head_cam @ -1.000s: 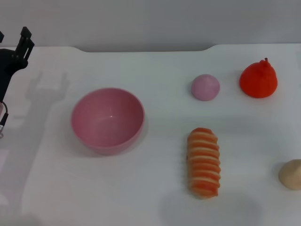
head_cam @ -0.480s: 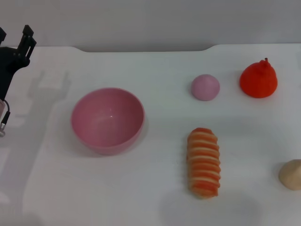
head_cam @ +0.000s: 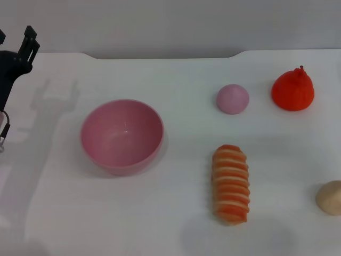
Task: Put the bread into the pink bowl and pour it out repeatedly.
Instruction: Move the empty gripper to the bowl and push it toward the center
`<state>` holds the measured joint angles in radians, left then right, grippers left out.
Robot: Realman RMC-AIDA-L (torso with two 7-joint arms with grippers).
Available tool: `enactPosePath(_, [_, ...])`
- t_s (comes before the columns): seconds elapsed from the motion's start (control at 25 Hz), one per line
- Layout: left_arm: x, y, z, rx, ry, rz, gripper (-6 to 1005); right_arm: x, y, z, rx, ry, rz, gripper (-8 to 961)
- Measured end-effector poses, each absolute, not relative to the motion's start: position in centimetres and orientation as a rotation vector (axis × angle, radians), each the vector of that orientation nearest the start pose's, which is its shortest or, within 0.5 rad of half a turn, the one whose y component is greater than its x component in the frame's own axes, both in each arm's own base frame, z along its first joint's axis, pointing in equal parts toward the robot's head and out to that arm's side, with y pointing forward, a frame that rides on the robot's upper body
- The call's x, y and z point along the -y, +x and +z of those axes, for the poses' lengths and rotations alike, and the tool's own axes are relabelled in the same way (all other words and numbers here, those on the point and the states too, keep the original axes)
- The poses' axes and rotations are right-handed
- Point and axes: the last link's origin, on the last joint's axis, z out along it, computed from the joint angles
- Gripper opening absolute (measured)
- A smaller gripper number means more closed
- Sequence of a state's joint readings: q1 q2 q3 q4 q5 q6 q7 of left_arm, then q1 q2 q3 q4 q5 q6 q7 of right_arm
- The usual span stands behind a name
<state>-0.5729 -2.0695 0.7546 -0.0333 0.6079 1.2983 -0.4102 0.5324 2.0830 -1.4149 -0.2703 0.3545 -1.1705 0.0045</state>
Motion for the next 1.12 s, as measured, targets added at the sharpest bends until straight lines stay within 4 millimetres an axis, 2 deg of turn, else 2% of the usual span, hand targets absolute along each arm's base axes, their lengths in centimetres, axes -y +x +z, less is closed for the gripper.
enactPosePath(0.6, [-40.2,-29.5,2.6,0.668,-1.587,-0.927,727,-37.6,31.5,6.2,-0.39,-1.239,0.7,699])
enactPosePath(0.8, [-42.8,-27.8,3.7,0.711,-1.643,-0.917,727,-37.4,31.8,6.0,-0.396,-1.249,0.687,699])
enactPosePath(1.12, [-45.1,-25.8,4.9,0.79,-1.68,-0.813,727,-37.2,32.0,5.8,-0.402,-1.257,0.677,699])
